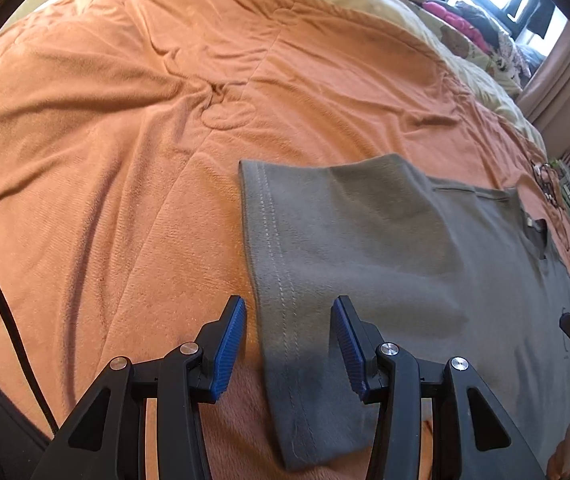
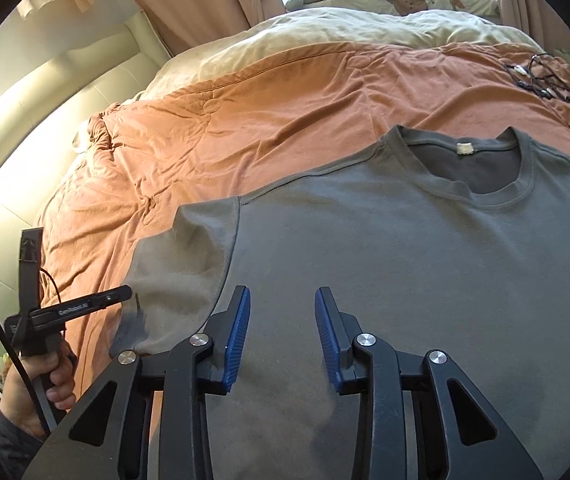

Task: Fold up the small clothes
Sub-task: 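Grasp the side edge of the grey T-shirt near a sleeve with the left gripper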

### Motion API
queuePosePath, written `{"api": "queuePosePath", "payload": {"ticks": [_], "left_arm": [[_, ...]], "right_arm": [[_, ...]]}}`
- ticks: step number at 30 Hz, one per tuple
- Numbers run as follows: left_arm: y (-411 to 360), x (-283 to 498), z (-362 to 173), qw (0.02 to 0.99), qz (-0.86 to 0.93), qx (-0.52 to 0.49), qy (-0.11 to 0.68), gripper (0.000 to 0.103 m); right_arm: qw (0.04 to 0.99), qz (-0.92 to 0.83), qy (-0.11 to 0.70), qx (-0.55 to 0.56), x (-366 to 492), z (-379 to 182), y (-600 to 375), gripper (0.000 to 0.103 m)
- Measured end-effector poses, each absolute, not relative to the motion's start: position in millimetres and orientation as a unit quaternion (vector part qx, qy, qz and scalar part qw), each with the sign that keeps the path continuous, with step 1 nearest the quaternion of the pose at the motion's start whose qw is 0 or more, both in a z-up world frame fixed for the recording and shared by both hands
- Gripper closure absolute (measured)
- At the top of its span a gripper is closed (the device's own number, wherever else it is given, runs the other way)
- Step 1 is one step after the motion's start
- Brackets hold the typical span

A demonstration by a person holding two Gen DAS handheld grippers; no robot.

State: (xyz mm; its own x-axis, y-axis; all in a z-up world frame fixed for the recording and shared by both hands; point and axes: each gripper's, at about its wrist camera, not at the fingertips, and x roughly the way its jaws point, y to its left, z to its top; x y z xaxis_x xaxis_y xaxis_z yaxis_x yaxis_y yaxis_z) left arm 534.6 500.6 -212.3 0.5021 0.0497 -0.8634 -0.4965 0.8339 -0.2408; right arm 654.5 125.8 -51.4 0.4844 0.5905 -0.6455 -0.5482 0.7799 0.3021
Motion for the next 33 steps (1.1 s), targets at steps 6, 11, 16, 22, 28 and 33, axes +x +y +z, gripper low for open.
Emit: {"api": "queuePosePath", "payload": {"ticks": [6,11,16,22,28,33], "left_arm": [[507.0,536.6,-219.7,0.828,0.162,-0.262,0.469,0.095],[499.6,532.8,-191.7,0.844,0.162,-0.24,0.451,0.097],[490.9,534.1,-161.5,0.857,0.153,-0.228,0.437,0.098],[470.3,545.3,-131.7,0.869,0.144,-0.195,0.433,0.098],[449.7,557.4,-110.4,0.875,0.13,-0.178,0.432,0.098],[423.4,567.9,-95.7,0.878,0.12,-0.154,0.437,0.098]], "right_arm": [[0.848,0.352,0.395,0.041,665.3,-62.9,144.7,0.084],[0.828,0.376,0.411,0.059,671.5,-73.0,163.2,0.094],[0.809,0.39,0.432,0.077,681.9,-87.1,178.1,0.101],[0.786,0.389,0.472,0.092,696.0,-112.8,195.0,0.102],[0.757,0.398,0.504,0.119,709.4,-139.0,204.0,0.102],[0.74,0.393,0.524,0.152,724.2,-136.6,188.1,0.101]]}}
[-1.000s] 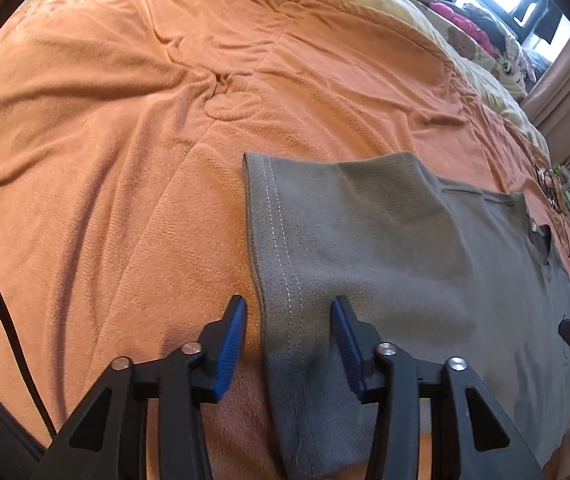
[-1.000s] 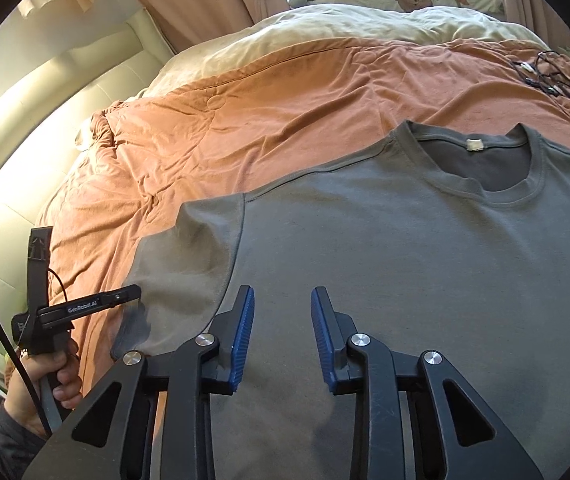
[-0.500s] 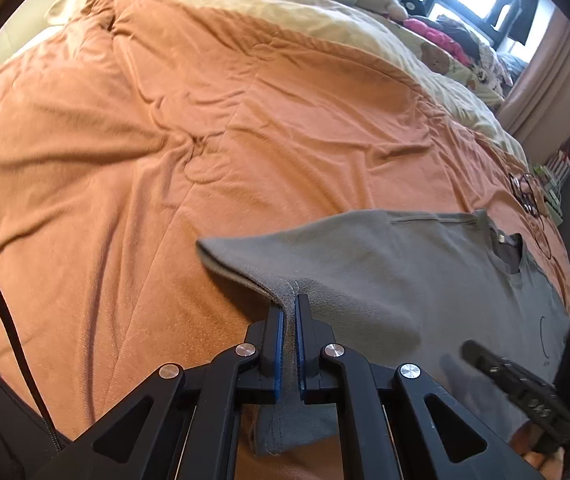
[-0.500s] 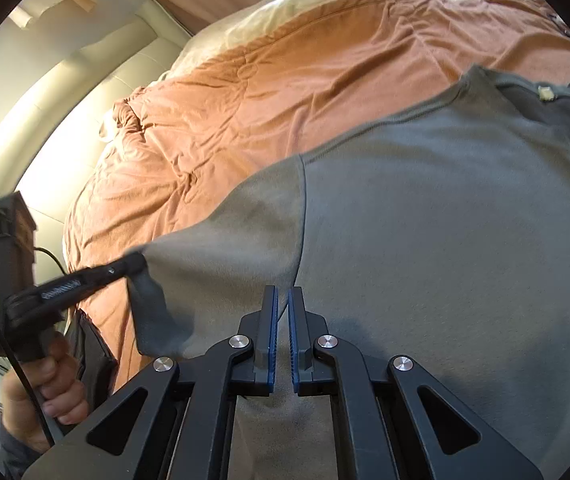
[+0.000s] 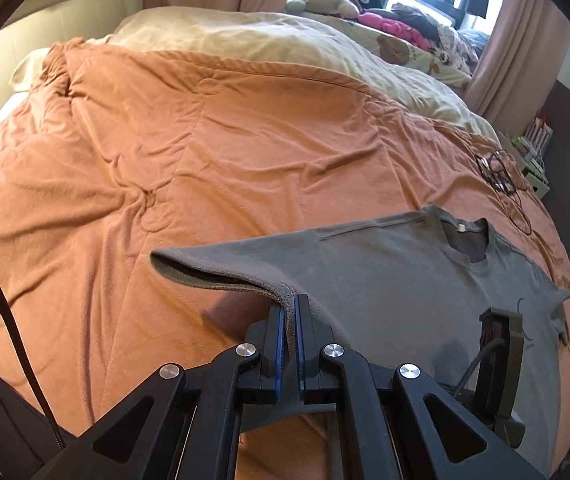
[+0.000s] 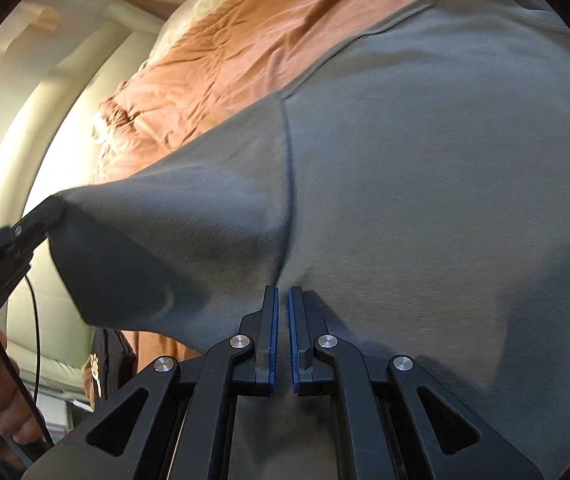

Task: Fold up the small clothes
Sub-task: 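Grasp the side edge of the grey T-shirt near a sleeve with the left gripper, then fold the grasped side over toward the collar with the left gripper, then open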

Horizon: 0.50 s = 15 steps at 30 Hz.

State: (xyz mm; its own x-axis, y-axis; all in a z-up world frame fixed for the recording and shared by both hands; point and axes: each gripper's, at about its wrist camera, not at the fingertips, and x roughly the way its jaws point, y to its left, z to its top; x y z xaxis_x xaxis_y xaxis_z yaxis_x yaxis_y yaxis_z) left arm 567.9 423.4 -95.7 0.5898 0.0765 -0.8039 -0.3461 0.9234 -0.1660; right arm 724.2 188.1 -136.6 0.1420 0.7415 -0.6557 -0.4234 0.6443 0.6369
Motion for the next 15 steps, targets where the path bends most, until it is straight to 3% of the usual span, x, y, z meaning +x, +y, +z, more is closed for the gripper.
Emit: {"api": "queuePosePath", "payload": {"ticks": [3,5,6,7,9,15], "left_arm": [[409.3,574.2,-89.7,0.879,0.116,-0.146,0.439,0.098],[397.5,580.4,-87.7,0.879,0.115,-0.139,0.441,0.098],[392.7,582.5,-87.5,0.878,0.115,-0.137,0.443,0.098],[386.9,585.5,-87.6,0.878,0.113,-0.135,0.445,0.098],[375.7,590.9,-88.5,0.876,0.11,-0.134,0.449,0.098],[339.8,608.9,-95.2,0.872,0.094,-0.117,0.467,0.098]], "right_arm": [[0.746,0.393,0.514,0.156,729.4,-127.8,174.0,0.1],[0.756,0.386,0.508,0.145,735.0,-118.9,163.2,0.095],[0.757,0.387,0.506,0.146,736.7,-116.0,158.8,0.083],[0.757,0.388,0.504,0.151,739.7,-113.5,153.3,0.064],[0.76,0.386,0.497,0.162,742.7,-106.7,143.4,0.046],[0.752,0.379,0.501,0.199,750.1,-99.3,108.6,0.046]]}}
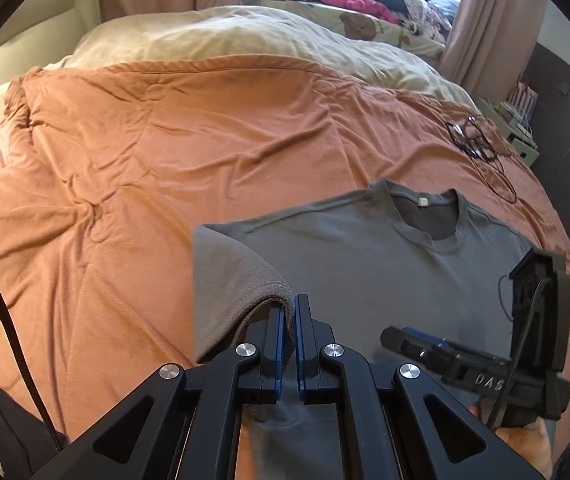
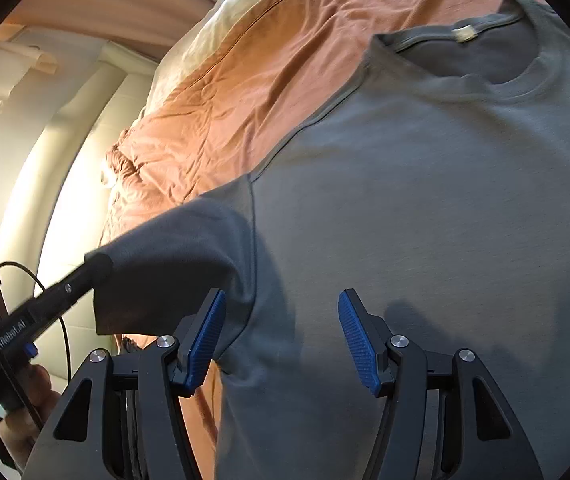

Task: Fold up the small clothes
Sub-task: 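Fold the grasped side over toward the collar with the left gripper, then open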

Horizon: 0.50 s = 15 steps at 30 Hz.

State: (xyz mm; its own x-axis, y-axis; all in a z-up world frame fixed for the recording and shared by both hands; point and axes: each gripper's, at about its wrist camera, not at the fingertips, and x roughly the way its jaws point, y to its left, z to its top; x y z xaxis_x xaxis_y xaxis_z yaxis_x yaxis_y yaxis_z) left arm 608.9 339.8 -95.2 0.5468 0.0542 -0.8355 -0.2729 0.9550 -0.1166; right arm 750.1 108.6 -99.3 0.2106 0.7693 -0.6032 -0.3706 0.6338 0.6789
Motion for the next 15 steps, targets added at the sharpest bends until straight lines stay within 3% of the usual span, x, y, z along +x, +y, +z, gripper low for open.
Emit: {"api": "queuePosePath", "payload": {"ticks": [9,11,13,14,15], "left_arm": [[285.6,628.4,-111.8,0.864,0.021,-0.105,0.492,0.097],[278.9,630.0,-112.1,0.861,0.011,-0.093,0.499,0.09],[277.3,628.4,-110.4,0.863,0.009,-0.087,0.497,0.077],[279.1,626.9,-109.1,0.866,0.013,-0.087,0.493,0.066],[282.5,624.9,-107.8,0.868,0.02,-0.086,0.489,0.059]], "right_arm": [[0.758,0.356,0.503,0.214,754.6,-86.1,67.1,0.046],[0.758,0.356,0.504,0.214,753.6,-82.5,63.3,0.046],[0.761,0.357,0.501,0.206,752.4,-79.7,62.4,0.046],[0.764,0.359,0.498,0.2,750.8,-77.6,63.7,0.046],[0.766,0.361,0.495,0.195,750.7,-75.3,64.5,0.04]]}}
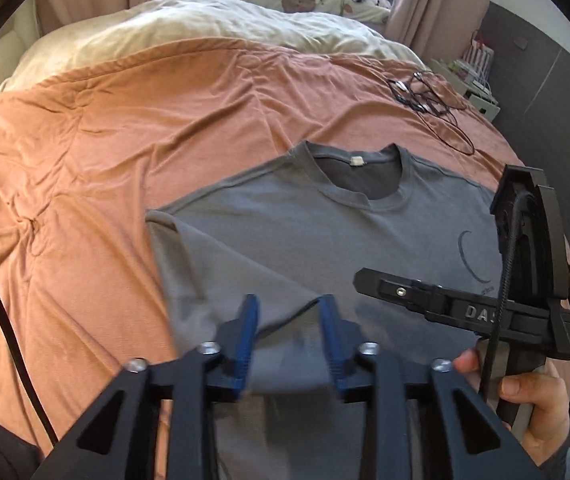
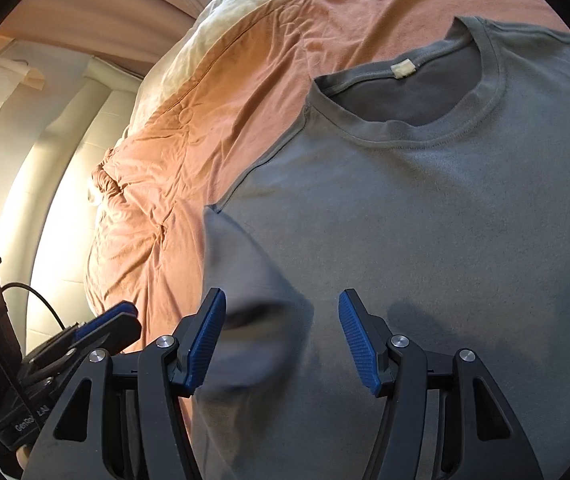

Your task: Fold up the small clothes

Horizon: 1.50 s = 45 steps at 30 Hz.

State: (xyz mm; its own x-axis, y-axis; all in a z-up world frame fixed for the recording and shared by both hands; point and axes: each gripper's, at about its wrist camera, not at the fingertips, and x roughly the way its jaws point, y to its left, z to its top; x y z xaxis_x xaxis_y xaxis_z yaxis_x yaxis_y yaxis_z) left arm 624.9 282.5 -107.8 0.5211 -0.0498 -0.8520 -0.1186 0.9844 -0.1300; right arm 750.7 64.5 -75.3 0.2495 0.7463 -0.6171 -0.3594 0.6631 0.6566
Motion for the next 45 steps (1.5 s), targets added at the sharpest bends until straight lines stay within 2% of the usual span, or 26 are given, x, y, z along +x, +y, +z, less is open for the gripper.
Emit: {"api": "queuePosePath", "payload": {"ticks": [1,2,11,19,27,34,41,45], "left_arm": [[288.5,622.6,-106.8,0.87,0.031,-0.085,0.485,0.058],[293.7,620.9,-107.1,0.87,0.039,-0.086,0.485,0.058],[341.3,601.2,-145.4,0.844,0.084,-0.115,0.517,0.058],[363.4,586.7,-187.9,0.823,0.083,-0.132,0.546,0.058],[381.9,574.3,-211.6,0.814,0.066,-0.151,0.557,0.058],[385.4,569.8,-213.4,0.82,0.057,-0.162,0.547,0.058],[395.4,564.6,-206.4,0.826,0.073,-0.151,0.538,0.058],[399.0,562.8,-203.1,0.83,0.078,-0.158,0.528,0.058]], "right_arm": [[0.769,0.363,0.491,0.188,748.8,-72.4,66.7,0.035],[0.772,0.365,0.488,0.182,747.6,-70.9,65.5,0.034],[0.787,0.381,0.48,0.071,733.2,-68.1,101.3,0.034],[0.792,0.364,0.485,-0.076,719.9,-90.9,152.5,0.034],[0.811,0.329,0.453,-0.169,708.7,-97.0,189.9,0.034],[0.825,0.295,0.451,-0.172,728.8,-93.8,203.0,0.034],[0.857,0.207,0.463,-0.092,771.5,-92.6,164.7,0.034],[0.861,0.213,0.459,-0.055,773.4,-90.5,145.9,0.037]]}}
